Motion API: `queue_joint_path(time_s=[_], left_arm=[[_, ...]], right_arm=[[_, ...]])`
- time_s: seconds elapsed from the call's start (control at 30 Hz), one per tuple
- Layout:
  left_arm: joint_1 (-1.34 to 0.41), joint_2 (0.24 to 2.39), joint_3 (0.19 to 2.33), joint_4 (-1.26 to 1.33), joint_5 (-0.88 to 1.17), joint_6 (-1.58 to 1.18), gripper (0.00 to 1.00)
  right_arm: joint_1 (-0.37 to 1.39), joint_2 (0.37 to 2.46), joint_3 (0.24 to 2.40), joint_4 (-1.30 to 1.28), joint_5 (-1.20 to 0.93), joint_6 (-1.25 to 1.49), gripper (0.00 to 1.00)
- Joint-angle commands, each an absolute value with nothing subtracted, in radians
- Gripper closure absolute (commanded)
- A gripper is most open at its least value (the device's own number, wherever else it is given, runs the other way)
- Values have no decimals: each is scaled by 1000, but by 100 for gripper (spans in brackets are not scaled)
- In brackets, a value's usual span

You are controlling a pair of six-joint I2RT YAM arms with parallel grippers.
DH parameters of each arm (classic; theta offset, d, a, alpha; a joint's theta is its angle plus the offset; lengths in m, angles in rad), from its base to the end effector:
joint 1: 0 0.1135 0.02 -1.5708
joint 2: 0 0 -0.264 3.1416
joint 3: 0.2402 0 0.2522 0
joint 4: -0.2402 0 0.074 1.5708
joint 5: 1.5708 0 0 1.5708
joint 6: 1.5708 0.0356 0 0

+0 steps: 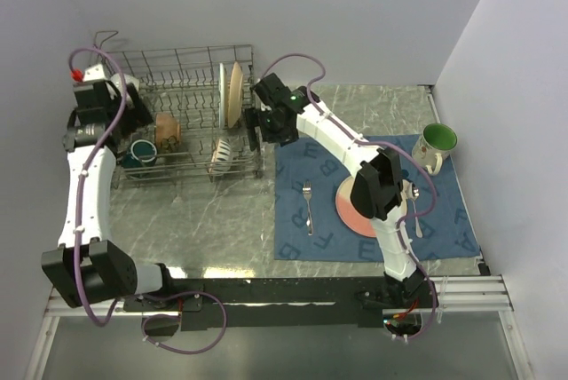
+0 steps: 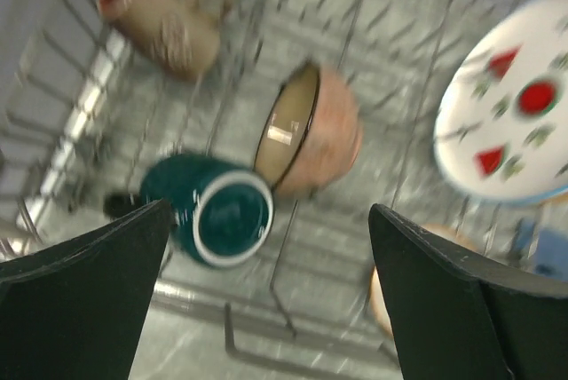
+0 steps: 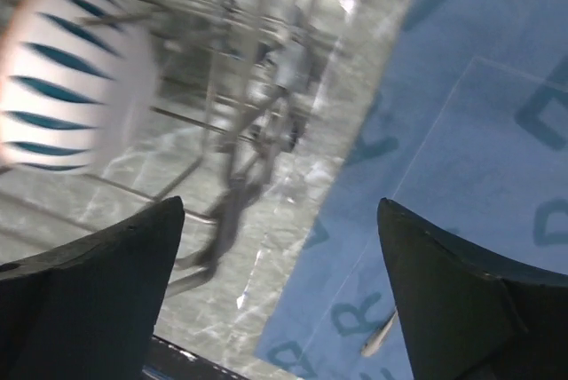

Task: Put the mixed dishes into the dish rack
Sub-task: Move the dish rack

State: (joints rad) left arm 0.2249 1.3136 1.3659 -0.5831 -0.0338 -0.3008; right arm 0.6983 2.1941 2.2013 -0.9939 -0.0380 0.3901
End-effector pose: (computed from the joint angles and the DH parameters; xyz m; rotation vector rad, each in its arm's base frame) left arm 0.2813 0.0656 0.3861 -0.5656 2.0237 -0.0102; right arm 0.3661 0.3090 0.2982 -0.4177 2.5914 0.4512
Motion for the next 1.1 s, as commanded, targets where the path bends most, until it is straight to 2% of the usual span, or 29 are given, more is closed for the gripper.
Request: queue_joint_path(time_s=[0.0, 0.17, 0.43, 0.63, 0.87, 1.07], left_arm=[[183, 1238, 1280, -643, -84, -285, 1], [126, 1206, 1212, -609, -107, -249, 1], [17, 1269, 1150, -603, -452, -206, 1], [14, 1353, 1203, -629, -469, -183, 1], [14, 1520, 1380, -729, -459, -175, 1], [14, 1537, 1377, -758, -460, -167, 1]], right_arm=[[686, 2109, 2142, -1022, 17, 382, 0], [660, 2001, 2002, -944, 5, 397, 0], [614, 1904, 1858, -871, -100, 405, 0], [597, 1873, 1815, -859, -127, 403, 0], [583, 1855, 1815, -854, -149, 405, 0], [578, 1850, 1802, -853, -147, 408, 0]])
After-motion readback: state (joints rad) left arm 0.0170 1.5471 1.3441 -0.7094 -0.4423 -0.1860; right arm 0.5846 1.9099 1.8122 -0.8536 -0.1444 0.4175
